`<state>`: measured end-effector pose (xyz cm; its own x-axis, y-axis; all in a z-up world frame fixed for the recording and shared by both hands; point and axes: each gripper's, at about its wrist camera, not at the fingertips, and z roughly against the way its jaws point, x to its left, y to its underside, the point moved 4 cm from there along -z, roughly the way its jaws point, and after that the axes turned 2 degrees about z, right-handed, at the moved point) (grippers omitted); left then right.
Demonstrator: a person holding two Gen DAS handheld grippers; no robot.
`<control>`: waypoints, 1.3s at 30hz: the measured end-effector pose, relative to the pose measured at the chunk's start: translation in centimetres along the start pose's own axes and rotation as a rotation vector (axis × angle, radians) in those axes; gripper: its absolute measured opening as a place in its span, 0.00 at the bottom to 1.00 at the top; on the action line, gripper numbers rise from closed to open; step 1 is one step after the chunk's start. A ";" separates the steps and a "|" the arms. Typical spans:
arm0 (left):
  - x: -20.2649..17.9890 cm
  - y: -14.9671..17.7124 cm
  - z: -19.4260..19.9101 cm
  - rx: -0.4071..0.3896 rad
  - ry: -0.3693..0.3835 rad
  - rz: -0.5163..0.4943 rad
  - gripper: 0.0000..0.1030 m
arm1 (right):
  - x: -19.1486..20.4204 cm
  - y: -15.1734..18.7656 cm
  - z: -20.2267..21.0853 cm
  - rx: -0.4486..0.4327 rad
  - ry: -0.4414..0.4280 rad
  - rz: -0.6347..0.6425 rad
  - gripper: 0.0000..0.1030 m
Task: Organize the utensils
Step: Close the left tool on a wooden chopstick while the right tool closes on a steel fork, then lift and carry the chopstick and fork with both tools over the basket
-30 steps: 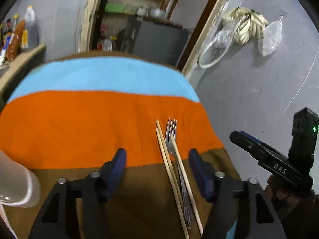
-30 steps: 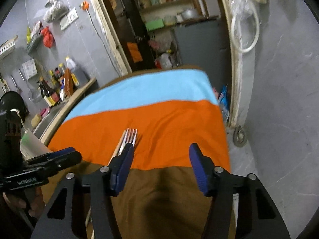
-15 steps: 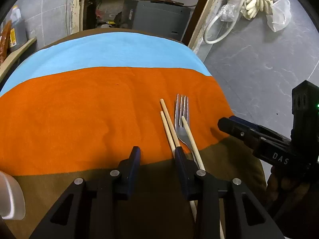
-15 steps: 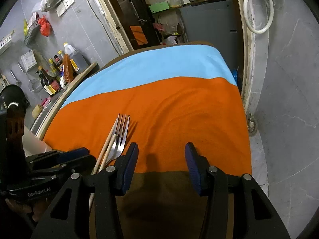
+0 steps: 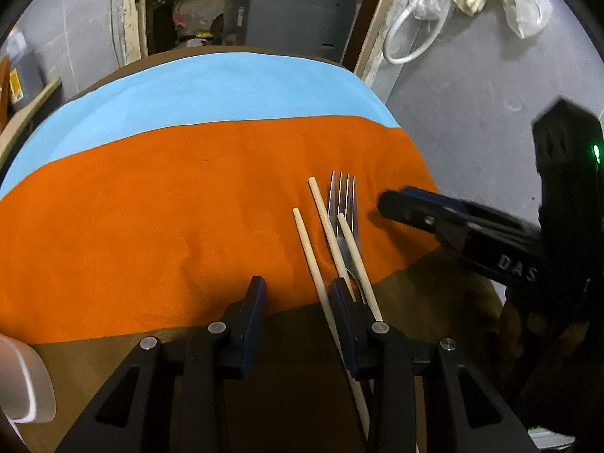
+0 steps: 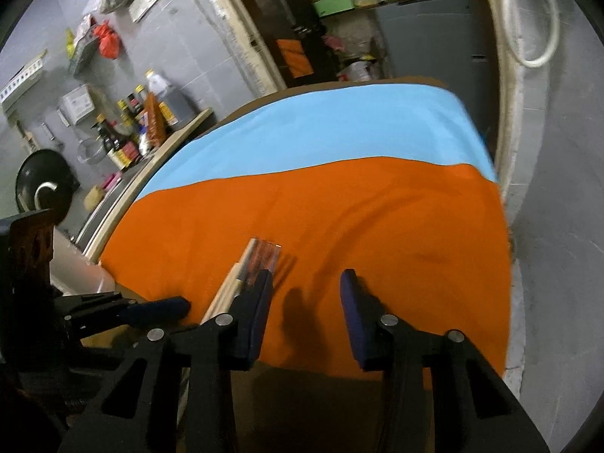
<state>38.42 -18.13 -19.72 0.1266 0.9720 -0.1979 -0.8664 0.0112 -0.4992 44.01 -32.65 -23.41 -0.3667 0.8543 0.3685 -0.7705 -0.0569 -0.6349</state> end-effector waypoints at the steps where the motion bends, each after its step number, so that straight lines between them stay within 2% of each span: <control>1: -0.1 0.0 0.0 0.001 -0.004 -0.003 0.32 | 0.2 -0.2 -0.3 0.007 -0.014 0.008 0.32; 4: 0.2 -0.1 0.0 0.003 0.002 0.003 0.32 | 0.7 -0.6 -1.2 0.030 -0.055 0.025 0.31; 6: 0.2 -0.2 0.0 0.007 0.002 -0.004 0.32 | 0.4 -0.9 -2.0 0.047 -0.091 0.010 0.27; 12: 0.3 -0.6 -0.3 0.015 0.017 -0.012 0.29 | 0.6 -1.4 -3.4 0.082 -0.182 0.011 0.27; 15: 0.3 -0.9 -0.6 0.033 0.039 -0.015 0.24 | 0.8 -1.2 -3.9 0.102 -0.239 0.000 0.14; 17: 0.3 -1.1 -0.7 0.047 0.057 -0.006 0.19 | 1.0 -1.0 -4.1 0.113 -0.240 0.007 0.12; 18: 0.3 -1.1 -0.8 0.060 0.082 0.003 0.11 | 1.2 -0.8 -4.1 0.113 -0.239 0.011 0.11; 19: 0.4 -1.1 -1.0 0.082 0.122 0.029 0.08 | 1.4 -0.8 -4.0 0.113 -0.239 0.012 0.09; 21: 0.7 -1.1 -1.1 0.090 0.140 0.070 0.08 | 1.5 -0.7 -3.5 0.107 -0.236 0.004 0.07; 26: 1.5 -1.0 -0.8 0.090 0.167 0.144 0.07 | 1.4 -0.6 -1.2 0.071 -0.179 -0.013 0.05; 31: 2.1 -0.4 1.1 0.028 0.170 0.191 0.07 | 2.3 -1.0 2.5 -0.014 -0.071 0.018 0.05; 35: 3.2 -0.2 4.2 -0.073 0.176 0.232 0.06 | 4.2 -1.8 5.5 -0.100 0.030 0.070 0.05; 39: 3.8 -0.1 7.7 -0.178 0.164 0.229 0.05 | 6.9 -2.8 8.2 -0.188 0.141 0.156 0.02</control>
<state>35.23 -12.64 -13.95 0.0271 0.8938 -0.4476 -0.7852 -0.2581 -0.5629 39.37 -30.86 -13.48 -0.3871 0.9069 0.1667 -0.5956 -0.1079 -0.7960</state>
